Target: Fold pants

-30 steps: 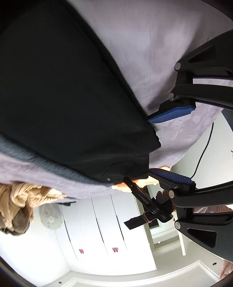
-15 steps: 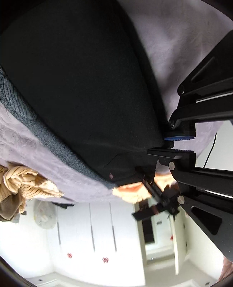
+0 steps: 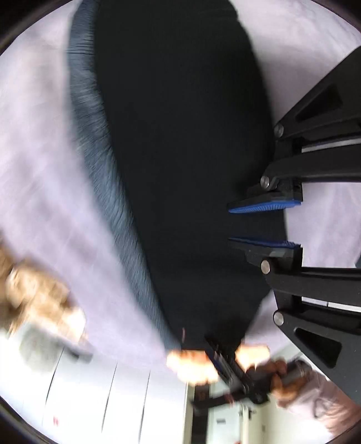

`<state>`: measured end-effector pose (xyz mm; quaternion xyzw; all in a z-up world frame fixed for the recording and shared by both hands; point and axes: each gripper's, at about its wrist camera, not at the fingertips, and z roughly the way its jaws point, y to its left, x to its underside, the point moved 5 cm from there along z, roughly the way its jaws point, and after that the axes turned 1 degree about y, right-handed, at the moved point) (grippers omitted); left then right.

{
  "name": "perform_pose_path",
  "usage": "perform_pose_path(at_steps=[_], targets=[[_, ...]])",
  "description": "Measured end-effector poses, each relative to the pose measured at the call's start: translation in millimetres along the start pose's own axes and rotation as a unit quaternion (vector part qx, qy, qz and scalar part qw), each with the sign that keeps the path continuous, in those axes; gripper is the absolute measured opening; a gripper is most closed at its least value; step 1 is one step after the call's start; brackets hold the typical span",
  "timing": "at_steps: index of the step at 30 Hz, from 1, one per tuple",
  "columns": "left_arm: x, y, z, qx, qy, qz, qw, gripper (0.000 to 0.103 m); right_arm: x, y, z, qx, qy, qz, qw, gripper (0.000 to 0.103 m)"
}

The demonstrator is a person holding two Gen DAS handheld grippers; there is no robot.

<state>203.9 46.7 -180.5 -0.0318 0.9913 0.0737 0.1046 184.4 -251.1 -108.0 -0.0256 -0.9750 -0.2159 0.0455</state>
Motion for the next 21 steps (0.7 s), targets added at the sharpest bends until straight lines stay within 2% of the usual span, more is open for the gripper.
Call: perform_pose_path(at_steps=[1,4,5,6,8,9,10,11,12,14,16,18,19,21], targets=[[3.6,7.5,6.3,0.008,-0.002,-0.012,0.9999,0.094,1.3,-2.5,4.2,-0.009,0.012,0.005,1.0,0.02],[19.9,34.2,1.7,0.026,-0.002,-0.046,0.9986,0.094,-9.2,23.5,-21.3,-0.014,0.014,-0.044,0.999,0.023],[26.9,44.3,1.7,0.027,-0.002,-0.059,0.9979,0.094,-21.1,41.7,-32.9,-0.032,0.005,-0.067,0.997,0.023],[34.8,58.8,7.6,0.025,0.001,-0.072,0.9971,0.094,-35.4,65.6,-41.5,-0.05,-0.001,-0.086,0.995,0.023],[47.0,73.1,9.5,0.044,-0.001,-0.104,0.9936,0.094,-67.0,129.5,-50.0,-0.085,-0.013,-0.146,0.986,0.023],[50.7,78.2,8.6,0.047,-0.005,-0.113,0.9924,0.094,-86.0,175.6,-49.1,-0.093,-0.016,-0.198,0.976,0.026],[52.4,80.4,6.5,0.048,-0.01,-0.116,0.992,0.094,-98.8,213.6,-42.7,-0.089,-0.015,-0.24,0.967,0.041],[53.8,81.3,5.3,0.048,-0.013,-0.115,0.9921,0.094,-110.8,247.3,-31.0,-0.082,-0.012,-0.284,0.955,0.062],[55.7,82.1,5.1,0.048,-0.016,-0.115,0.9921,0.094,-119.9,285.2,-14.6,-0.068,-0.009,-0.337,0.939,0.068],[61.5,79.6,2.8,0.052,-0.023,-0.116,0.9916,0.094,-126.4,332.3,26.1,-0.037,0.015,-0.402,0.915,0.068],[67.2,76.5,0.8,0.059,-0.029,-0.118,0.9908,0.094,-128.7,357.4,67.8,-0.009,0.046,-0.429,0.902,0.067],[71.4,90.7,-1.2,0.068,-0.034,-0.123,0.9895,0.094,-119.9,361.5,94.1,0.008,0.059,-0.455,0.889,0.064],[73.7,92.9,-1.7,0.073,-0.038,-0.126,0.9886,0.094,-112.9,360.4,103.7,0.017,0.066,-0.461,0.885,0.062],[82.5,101.0,-1.6,0.082,-0.044,-0.129,0.9873,0.094,-107.5,360.7,123.2,0.024,0.086,-0.461,0.883,0.053]])
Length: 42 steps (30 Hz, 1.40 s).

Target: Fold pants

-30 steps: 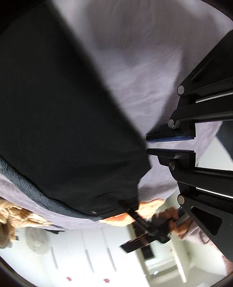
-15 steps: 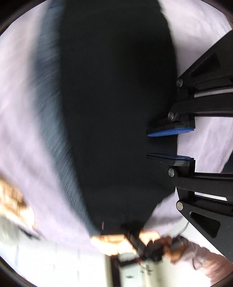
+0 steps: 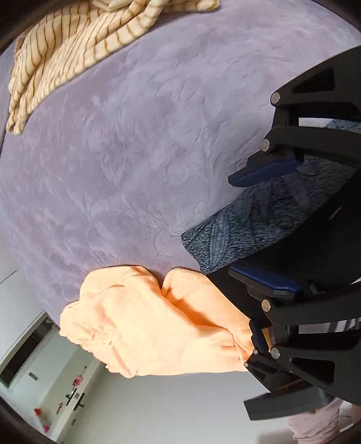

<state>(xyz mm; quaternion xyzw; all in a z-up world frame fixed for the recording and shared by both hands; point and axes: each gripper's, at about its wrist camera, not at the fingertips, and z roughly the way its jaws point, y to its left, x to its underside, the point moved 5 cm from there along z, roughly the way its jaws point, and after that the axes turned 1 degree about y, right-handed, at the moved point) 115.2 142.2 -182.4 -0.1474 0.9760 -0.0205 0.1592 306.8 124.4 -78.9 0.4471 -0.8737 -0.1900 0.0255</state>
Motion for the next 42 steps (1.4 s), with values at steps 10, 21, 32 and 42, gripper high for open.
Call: perform_pose_path(at_steps=[10,21,32,42], targets=[[19.9,42.2,-19.3,0.03,0.01,0.002,0.9995,0.095,-27.0,-7.4,16.3,0.021,0.003,0.036,0.999,0.007],[-13.5,15.0,-64.1,0.04,-0.016,0.04,0.9983,0.095,81.3,-70.8,-68.6,0.012,-0.1,0.197,0.975,0.022],[-51.2,6.4,0.2,-0.014,-0.007,0.047,0.9988,0.095,267.2,-151.0,-30.4,0.051,-0.117,0.424,0.897,0.022],[-35.1,-94.8,-46.5,-0.021,0.007,0.113,0.9933,0.095,410.8,-159.8,-108.0,0.052,-0.149,0.489,0.858,0.043]])
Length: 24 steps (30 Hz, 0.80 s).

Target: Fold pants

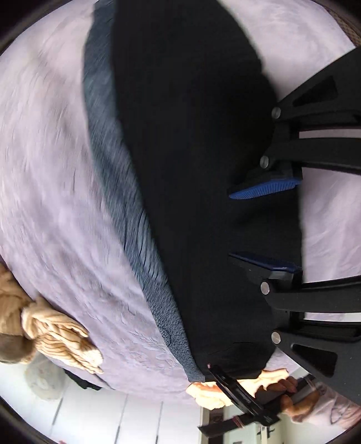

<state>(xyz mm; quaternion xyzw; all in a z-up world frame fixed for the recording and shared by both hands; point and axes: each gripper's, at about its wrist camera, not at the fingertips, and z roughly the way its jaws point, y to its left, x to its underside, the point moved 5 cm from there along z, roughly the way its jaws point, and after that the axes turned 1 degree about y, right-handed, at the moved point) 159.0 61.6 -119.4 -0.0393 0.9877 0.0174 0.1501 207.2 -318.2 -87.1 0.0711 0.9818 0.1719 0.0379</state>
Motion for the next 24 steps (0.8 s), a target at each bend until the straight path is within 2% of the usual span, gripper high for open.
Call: perform_pose_path(at_steps=[2,4,7,10,12,14,17,20,24], targets=[[-14.2,-19.2,7.8,-0.025,-0.009,0.001,0.9996,0.095,9.4,-15.5,-20.1,-0.003,-0.012,0.007,1.0,0.043],[-32.2,-20.2,21.2,-0.055,-0.002,-0.026,0.9982,0.095,19.1,-33.6,-37.3,-0.005,-0.022,0.022,1.0,0.043],[-34.8,-6.4,18.6,-0.028,0.022,-0.095,0.9948,0.095,27.3,-72.0,-64.8,-0.006,-0.05,0.058,0.997,0.043],[-23.9,-14.1,-6.0,-0.038,0.015,-0.06,0.9973,0.095,29.8,-123.5,-88.9,-0.004,-0.084,0.111,0.99,0.051],[-7.8,-27.6,-23.8,-0.047,0.019,-0.027,0.9984,0.095,25.5,-160.5,-99.3,-0.009,-0.104,0.159,0.982,0.051],[4.5,-46.2,-35.1,-0.027,0.026,-0.015,0.9992,0.095,17.0,-192.6,-104.7,-0.024,-0.126,0.2,0.971,0.051],[15.7,-95.0,-44.2,-0.007,0.033,0.01,0.9994,0.095,0.9,-237.6,-100.8,-0.035,-0.141,0.259,0.955,0.051],[20.2,-154.0,-49.5,0.017,0.034,0.036,0.9986,0.095,-15.2,-274.0,-94.4,-0.067,-0.154,0.307,0.937,0.051],[15.5,-234.4,-45.4,0.062,0.041,0.052,0.9959,0.095,-31.3,-307.5,-85.6,-0.08,-0.166,0.336,0.924,0.049]])
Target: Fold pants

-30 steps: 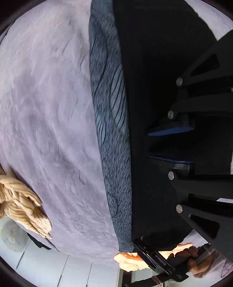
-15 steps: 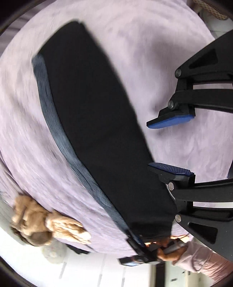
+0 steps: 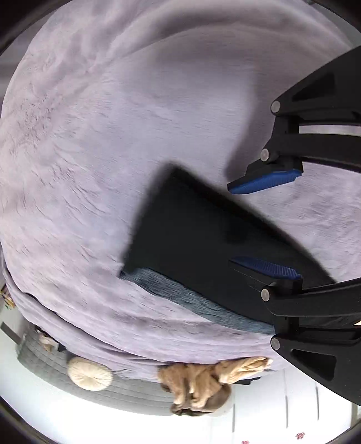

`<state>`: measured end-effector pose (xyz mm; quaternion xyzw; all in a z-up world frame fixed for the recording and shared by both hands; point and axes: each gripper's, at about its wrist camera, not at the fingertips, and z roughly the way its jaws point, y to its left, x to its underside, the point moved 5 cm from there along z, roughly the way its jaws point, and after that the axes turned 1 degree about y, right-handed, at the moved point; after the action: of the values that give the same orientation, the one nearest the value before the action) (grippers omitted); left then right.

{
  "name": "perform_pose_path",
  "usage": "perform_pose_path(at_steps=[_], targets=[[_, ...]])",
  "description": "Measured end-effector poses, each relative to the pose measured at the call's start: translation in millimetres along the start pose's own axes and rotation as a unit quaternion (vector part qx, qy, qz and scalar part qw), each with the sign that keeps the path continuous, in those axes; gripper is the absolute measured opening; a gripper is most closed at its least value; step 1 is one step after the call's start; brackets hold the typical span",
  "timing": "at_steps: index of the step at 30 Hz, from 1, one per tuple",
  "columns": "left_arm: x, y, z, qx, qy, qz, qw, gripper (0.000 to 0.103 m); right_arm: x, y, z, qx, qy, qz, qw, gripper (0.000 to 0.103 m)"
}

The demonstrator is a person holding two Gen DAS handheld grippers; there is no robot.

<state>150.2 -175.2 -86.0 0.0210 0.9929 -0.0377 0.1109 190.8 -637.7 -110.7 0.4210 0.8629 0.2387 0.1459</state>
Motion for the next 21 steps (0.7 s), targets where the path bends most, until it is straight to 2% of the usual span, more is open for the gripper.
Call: perform_pose_path(at_steps=[1,2,4,5,7,8,9,10,12,13,15,16,19,21], targets=[[-3.7,-19.7,3.7,0.01,0.001,0.005,0.9999,0.095,-4.5,-10.3,-0.6,-0.014,0.005,0.014,1.0,0.031],[-7.6,-40.4,6.7,0.021,0.001,0.011,0.9997,0.095,-8.3,-11.4,1.4,-0.034,0.01,0.023,0.999,0.009],[-13.7,-77.8,12.2,0.036,-0.006,0.025,0.999,0.095,-10.6,-10.7,-1.6,-0.037,0.008,0.009,0.999,0.009],[-17.2,-96.2,15.7,0.039,-0.014,0.032,0.9986,0.095,-10.3,-11.4,-0.1,-0.021,0.008,-0.009,1.0,0.009],[-19.9,-123.5,29.7,0.024,-0.027,0.042,0.9985,0.095,-8.2,-22.3,6.0,0.005,0.015,-0.025,1.0,0.009],[-18.0,-133.2,46.4,0.0,-0.018,0.049,0.9987,0.095,-7.7,-29.1,10.8,0.008,0.023,-0.022,0.999,0.009],[-13.7,-138.6,65.5,-0.022,0.008,0.05,0.9985,0.096,-6.2,-35.0,11.6,0.005,0.028,-0.017,0.999,0.009],[-11.3,-140.0,72.7,-0.026,0.015,0.041,0.9987,0.096,-5.8,-37.0,10.4,0.003,0.031,-0.017,0.999,0.009],[-11.0,-140.7,69.2,-0.028,0.008,0.032,0.999,0.096,-4.7,-36.9,7.5,-0.008,0.042,-0.029,0.999,0.01],[-10.9,-140.9,67.2,-0.029,0.013,0.032,0.999,0.096,-3.3,-37.0,5.0,-0.011,0.049,-0.036,0.998,0.015],[-12.5,-141.1,59.6,-0.035,0.028,0.027,0.9986,0.096,1.5,-35.8,1.6,-0.017,0.07,-0.049,0.996,0.015],[-16.9,-143.3,52.9,-0.039,0.022,0.029,0.9986,0.096,4.7,-35.6,-0.9,-0.021,0.077,-0.054,0.995,0.015],[-44.9,-159.1,35.8,-0.042,-0.029,0.041,0.9978,0.096,15.0,-38.3,-8.1,-0.031,0.092,-0.065,0.993,0.015],[-64.7,-167.1,44.5,-0.054,-0.039,0.045,0.9968,0.096,18.6,-38.7,-8.8,-0.038,0.1,-0.069,0.992,0.015]])
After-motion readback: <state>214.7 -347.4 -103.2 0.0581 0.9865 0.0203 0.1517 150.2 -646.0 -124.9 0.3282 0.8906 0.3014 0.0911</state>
